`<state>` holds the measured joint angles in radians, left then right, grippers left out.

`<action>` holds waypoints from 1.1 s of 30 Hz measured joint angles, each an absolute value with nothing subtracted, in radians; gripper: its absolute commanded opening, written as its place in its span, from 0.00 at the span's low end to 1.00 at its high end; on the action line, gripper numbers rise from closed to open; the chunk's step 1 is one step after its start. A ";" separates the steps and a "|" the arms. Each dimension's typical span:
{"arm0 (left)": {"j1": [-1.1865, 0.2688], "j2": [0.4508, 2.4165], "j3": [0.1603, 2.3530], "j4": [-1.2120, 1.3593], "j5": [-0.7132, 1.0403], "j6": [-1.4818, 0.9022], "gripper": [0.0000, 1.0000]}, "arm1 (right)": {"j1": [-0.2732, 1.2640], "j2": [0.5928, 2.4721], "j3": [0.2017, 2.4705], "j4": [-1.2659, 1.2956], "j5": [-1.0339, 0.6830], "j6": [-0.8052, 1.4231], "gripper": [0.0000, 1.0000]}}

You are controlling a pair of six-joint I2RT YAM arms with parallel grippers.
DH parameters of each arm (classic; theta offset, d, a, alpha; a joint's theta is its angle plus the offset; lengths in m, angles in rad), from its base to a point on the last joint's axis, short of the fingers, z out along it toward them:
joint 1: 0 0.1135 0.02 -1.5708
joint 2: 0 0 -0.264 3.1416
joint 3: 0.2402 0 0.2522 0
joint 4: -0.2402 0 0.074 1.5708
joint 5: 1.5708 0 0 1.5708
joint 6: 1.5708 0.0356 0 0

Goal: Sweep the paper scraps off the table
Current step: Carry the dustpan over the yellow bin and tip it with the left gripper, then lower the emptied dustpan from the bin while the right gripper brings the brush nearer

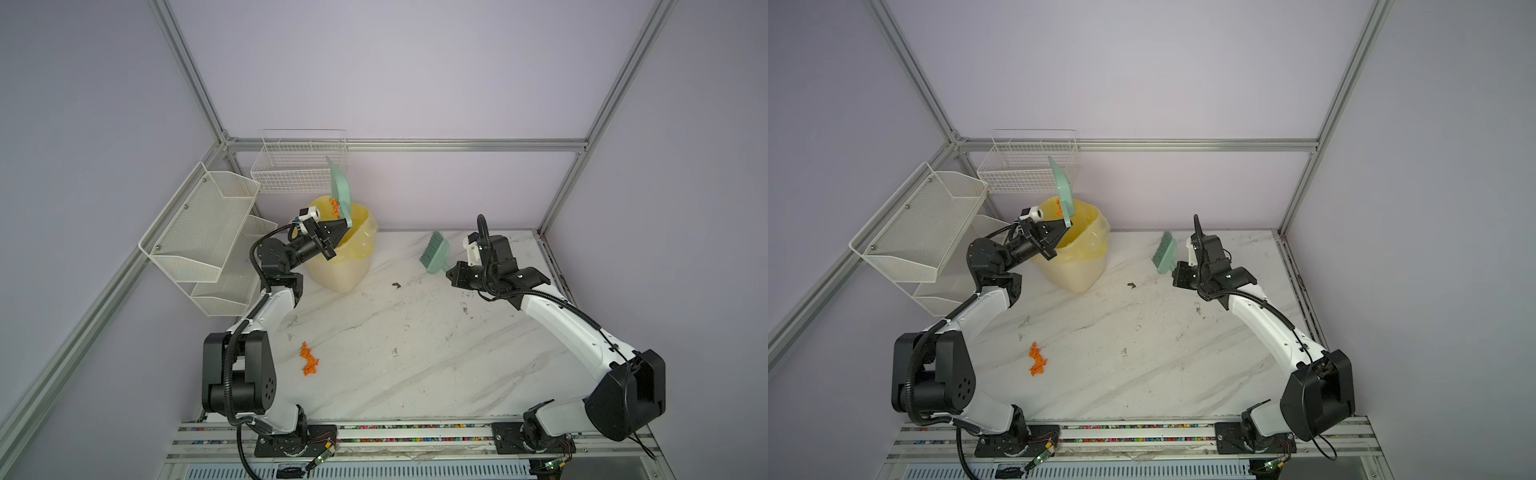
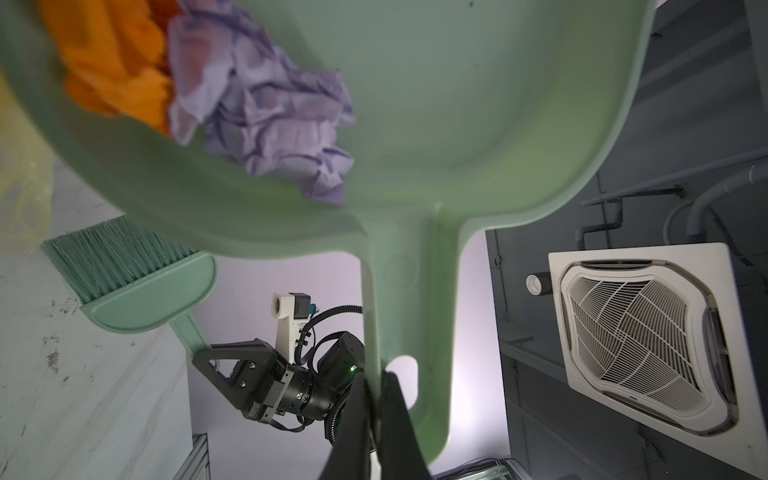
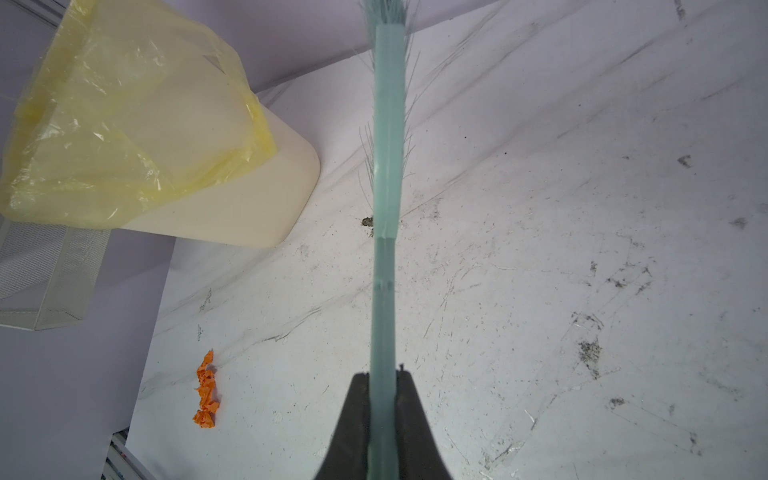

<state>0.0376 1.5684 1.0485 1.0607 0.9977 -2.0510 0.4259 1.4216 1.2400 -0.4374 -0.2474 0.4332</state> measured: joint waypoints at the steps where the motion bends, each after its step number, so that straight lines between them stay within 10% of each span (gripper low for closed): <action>1: 0.038 1.582 1.041 1.101 0.990 -2.061 0.00 | 0.426 1.422 1.243 -0.438 -0.248 0.433 0.00; 33: 0.039 1.538 0.950 1.200 0.982 -2.075 0.00 | 0.426 1.433 1.303 -0.459 -0.254 0.421 0.00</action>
